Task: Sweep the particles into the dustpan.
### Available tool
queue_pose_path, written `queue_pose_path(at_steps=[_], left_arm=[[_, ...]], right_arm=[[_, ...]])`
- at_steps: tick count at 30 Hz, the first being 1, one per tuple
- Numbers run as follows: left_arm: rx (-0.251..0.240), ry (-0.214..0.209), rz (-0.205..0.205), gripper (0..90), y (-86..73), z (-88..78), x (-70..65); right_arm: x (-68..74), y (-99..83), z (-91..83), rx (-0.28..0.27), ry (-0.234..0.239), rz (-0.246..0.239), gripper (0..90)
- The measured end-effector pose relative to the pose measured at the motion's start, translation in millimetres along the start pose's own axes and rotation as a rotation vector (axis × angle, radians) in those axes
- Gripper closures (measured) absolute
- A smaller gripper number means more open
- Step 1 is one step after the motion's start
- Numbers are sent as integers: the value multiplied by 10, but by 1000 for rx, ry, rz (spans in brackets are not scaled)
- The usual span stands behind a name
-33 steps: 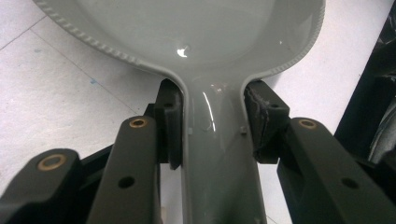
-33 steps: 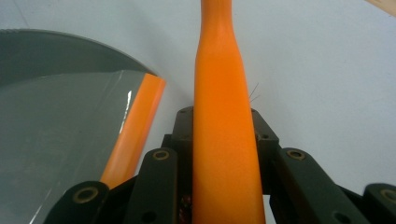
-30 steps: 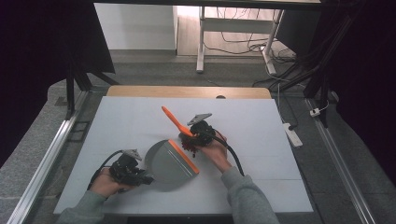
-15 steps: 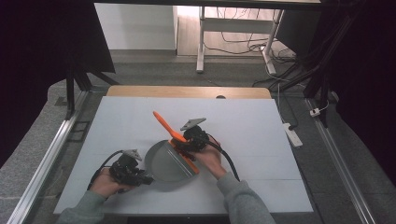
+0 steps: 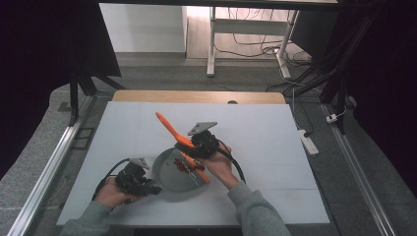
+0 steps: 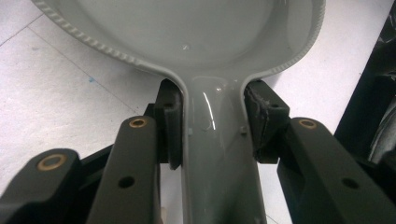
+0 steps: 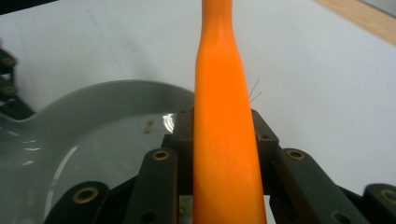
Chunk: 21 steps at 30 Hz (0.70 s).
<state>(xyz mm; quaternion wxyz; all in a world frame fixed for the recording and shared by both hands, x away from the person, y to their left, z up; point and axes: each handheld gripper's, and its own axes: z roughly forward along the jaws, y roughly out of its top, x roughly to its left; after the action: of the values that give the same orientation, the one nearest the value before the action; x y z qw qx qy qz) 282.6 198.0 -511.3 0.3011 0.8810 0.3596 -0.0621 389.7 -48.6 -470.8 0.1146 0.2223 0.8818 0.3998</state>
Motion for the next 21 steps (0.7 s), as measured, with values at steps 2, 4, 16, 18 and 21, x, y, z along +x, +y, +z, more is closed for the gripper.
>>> queue_pose_path(at_steps=[2,4,16,18,21], left_arm=[[2,0,3,615,0,1,2],[1,0,3,615,0,0,0],[3,0,6,615,-2,0,-2],[4,0,8,615,-2,1,-3],[4,0,10,615,-2,-2,-3]], right_arm=[[-82,-22,-37,7,-36,19,708],[-126,-42,-47,12,-47,35,709],[-383,-276,87,75,-132,101,708],[-410,-276,108,71,-149,103,708],[-491,-244,117,48,-181,119,708]])
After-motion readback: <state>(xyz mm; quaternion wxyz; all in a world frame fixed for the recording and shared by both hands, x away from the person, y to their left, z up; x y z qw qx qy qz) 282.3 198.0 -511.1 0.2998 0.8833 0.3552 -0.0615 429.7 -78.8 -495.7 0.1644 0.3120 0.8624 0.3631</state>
